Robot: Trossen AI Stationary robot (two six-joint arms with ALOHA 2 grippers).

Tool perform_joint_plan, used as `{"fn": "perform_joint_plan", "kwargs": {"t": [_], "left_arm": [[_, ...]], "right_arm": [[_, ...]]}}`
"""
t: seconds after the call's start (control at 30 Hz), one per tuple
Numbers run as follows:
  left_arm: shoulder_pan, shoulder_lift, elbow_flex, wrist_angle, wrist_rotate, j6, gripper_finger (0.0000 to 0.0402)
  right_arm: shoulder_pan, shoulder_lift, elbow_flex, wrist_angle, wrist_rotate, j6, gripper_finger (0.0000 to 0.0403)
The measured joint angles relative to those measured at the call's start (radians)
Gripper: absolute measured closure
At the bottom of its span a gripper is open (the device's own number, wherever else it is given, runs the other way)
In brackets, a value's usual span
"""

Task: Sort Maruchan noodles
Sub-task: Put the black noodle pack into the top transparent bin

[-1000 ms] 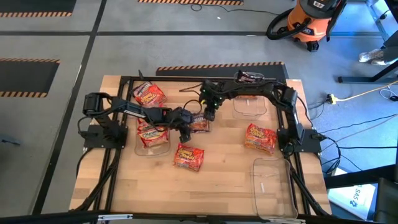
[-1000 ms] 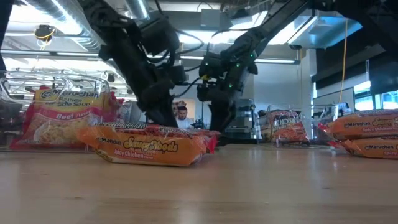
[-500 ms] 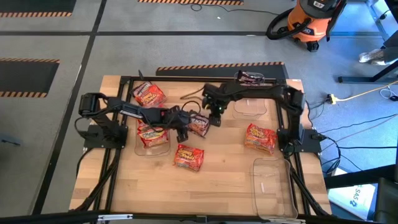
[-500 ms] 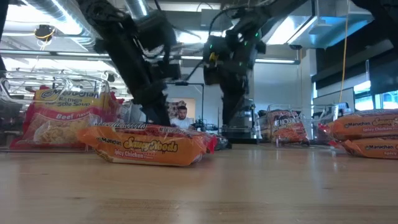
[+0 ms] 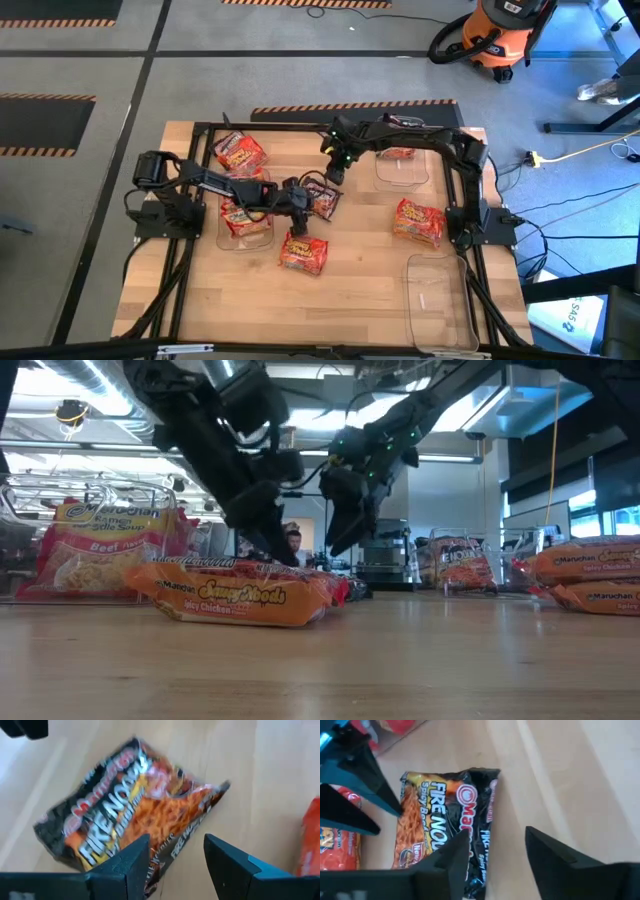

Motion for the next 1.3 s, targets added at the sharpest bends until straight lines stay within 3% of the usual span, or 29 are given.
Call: {"fn": "perform_joint_plan", "kwargs": {"t": [0.2, 0.33, 0.73, 1.3], "left_arm": [[0.000, 0.061, 0.002, 0.034, -0.007, 0.003, 0.0221], [-0.004, 0.099, 0.000, 0.030, -0.004, 0.003, 0.0221], [0.000, 0.113, 0.001, 0.057, 0.002, 0.000, 0.0221], [0.000, 0.114, -0.001, 0.082, -0.005, 0.000, 0.0222]], "right_arm": [[0.000, 0.058, 0.000, 0.006, -0.063, 0.022, 0.0149], [0.000, 0.099, 0.000, 0.010, -0.138, 0.035, 0.0123], [0.003, 0.118, 0.000, 0.004, -0.302, 0.057, 0.0133], [0.127, 0.120, 0.000, 0.102, -0.162, 0.121, 0.0134]]}}
